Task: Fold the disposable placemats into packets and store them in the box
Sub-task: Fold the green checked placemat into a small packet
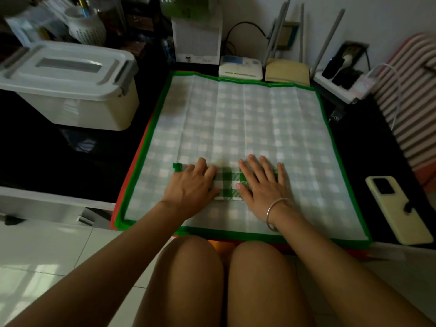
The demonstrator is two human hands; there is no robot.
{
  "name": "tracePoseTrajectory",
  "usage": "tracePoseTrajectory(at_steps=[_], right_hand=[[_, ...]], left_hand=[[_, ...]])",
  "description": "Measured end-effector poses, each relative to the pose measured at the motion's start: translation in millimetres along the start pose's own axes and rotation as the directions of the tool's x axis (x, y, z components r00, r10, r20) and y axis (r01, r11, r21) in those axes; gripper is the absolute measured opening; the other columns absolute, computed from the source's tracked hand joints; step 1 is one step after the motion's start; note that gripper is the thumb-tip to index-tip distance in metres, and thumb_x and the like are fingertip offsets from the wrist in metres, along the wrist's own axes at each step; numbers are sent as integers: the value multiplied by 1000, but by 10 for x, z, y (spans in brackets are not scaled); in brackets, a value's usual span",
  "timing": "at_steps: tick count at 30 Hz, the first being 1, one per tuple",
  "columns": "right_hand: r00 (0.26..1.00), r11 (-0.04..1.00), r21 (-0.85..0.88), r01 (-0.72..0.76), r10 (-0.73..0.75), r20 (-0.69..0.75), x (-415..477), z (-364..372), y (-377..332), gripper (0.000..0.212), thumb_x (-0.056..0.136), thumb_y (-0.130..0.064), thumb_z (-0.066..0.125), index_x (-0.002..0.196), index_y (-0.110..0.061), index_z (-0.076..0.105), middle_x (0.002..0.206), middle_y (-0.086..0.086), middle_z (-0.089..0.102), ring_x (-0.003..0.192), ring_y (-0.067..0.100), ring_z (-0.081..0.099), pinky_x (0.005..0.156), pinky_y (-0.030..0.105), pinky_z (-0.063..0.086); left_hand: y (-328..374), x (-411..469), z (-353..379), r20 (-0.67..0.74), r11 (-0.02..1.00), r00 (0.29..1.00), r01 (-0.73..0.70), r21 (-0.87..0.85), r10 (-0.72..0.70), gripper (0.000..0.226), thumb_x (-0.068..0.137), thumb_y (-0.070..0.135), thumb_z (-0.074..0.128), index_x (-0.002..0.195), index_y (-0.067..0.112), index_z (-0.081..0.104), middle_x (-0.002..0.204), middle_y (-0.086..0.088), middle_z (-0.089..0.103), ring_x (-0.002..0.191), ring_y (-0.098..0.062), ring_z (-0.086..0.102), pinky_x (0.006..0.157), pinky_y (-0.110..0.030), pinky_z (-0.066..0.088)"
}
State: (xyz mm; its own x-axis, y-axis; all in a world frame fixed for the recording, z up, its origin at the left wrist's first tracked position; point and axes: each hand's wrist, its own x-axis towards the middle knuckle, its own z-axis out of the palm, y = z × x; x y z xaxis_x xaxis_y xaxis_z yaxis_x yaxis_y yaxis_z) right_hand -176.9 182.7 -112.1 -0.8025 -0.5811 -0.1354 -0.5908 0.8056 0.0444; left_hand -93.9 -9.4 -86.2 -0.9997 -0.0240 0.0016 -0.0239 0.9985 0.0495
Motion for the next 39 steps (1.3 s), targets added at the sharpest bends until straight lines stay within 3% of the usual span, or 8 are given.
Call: tracePoseTrajectory(at_steps=[8, 11, 15, 21, 27, 33, 35, 39], right_hand=[[997, 960, 279, 26, -6, -74, 16, -32, 57, 64, 95, -58, 23, 150, -40, -2, 159, -12, -10, 145, 9, -12, 118, 45, -7], [919, 592, 806, 7, 314, -238, 24, -87, 140, 60, 94, -19, 56, 147, -28, 32, 157, 0, 23, 142, 13, 21, 115, 31, 22], [774, 583, 761, -284, 608, -177, -38, -167, 342, 37, 91, -21, 59, 127, -13, 56, 113, 9, 64, 100, 27, 62, 85, 31, 46], [882, 621, 665, -415, 454, 127, -33, -357, 415, 37, 98, -39, 45, 104, -9, 67, 102, 13, 68, 93, 32, 61, 76, 32, 46], [926, 319, 914, -250, 355, 129, -27, -746, 253, 24, 94, -23, 58, 79, -4, 63, 70, 9, 60, 56, 21, 59, 42, 26, 49], [965, 195, 961, -196, 214, 153, 116, -974, -372, 34, 85, -45, 65, 80, -12, 58, 68, 7, 65, 56, 22, 64, 52, 33, 55], [970, 241, 945, -222, 148, 190, 183, -970, -545, 39, 83, -54, 63, 83, -15, 58, 73, 6, 66, 62, 21, 65, 60, 36, 55], [972, 550, 809, -205, 17, 235, 334, -875, -841, 34, 81, -59, 62, 86, -25, 57, 79, -1, 65, 69, 14, 62, 65, 33, 53]], left_hand=[[-28, -46, 157, -45, 987, 997, -66, -150, 60, 52, 98, 53, 36, 149, 40, 32, 134, 2, 39, 113, -20, 54, 63, -26, 42], [12, -22, 115, 8, 988, 1000, -13, -154, 14, 63, 93, 65, 35, 150, 42, 24, 137, 2, 33, 120, -19, 48, 75, -30, 47], [32, -9, 78, 35, 988, 999, 2, -153, 3, 69, 90, 69, 38, 151, 42, 19, 137, 2, 31, 122, -20, 48, 81, -33, 50], [31, 57, 51, 90, 989, 996, 21, -145, -8, 74, 88, 69, 46, 151, 43, 18, 137, 1, 32, 121, -21, 49, 84, -36, 51], [27, 96, 47, 105, 982, 994, 50, -183, -31, 75, 84, 69, 53, 148, 43, 23, 134, 0, 36, 114, -23, 54, 84, -36, 51], [-23, 84, 43, 108, 964, 993, 70, -258, -43, 70, 82, 64, 61, 142, 35, 39, 129, 2, 43, 107, -20, 56, 83, -35, 52], [-86, 71, 21, 136, 857, 987, 140, -496, -83, 52, 87, 41, 66, 133, 25, 48, 123, -1, 52, 105, -22, 60, 87, -40, 53], [-267, -53, -152, 325, 92, 935, 339, -936, -139, 32, 94, 7, 57, 120, 26, 54, 101, -6, 70, 87, -17, 71, 71, -27, 57]])
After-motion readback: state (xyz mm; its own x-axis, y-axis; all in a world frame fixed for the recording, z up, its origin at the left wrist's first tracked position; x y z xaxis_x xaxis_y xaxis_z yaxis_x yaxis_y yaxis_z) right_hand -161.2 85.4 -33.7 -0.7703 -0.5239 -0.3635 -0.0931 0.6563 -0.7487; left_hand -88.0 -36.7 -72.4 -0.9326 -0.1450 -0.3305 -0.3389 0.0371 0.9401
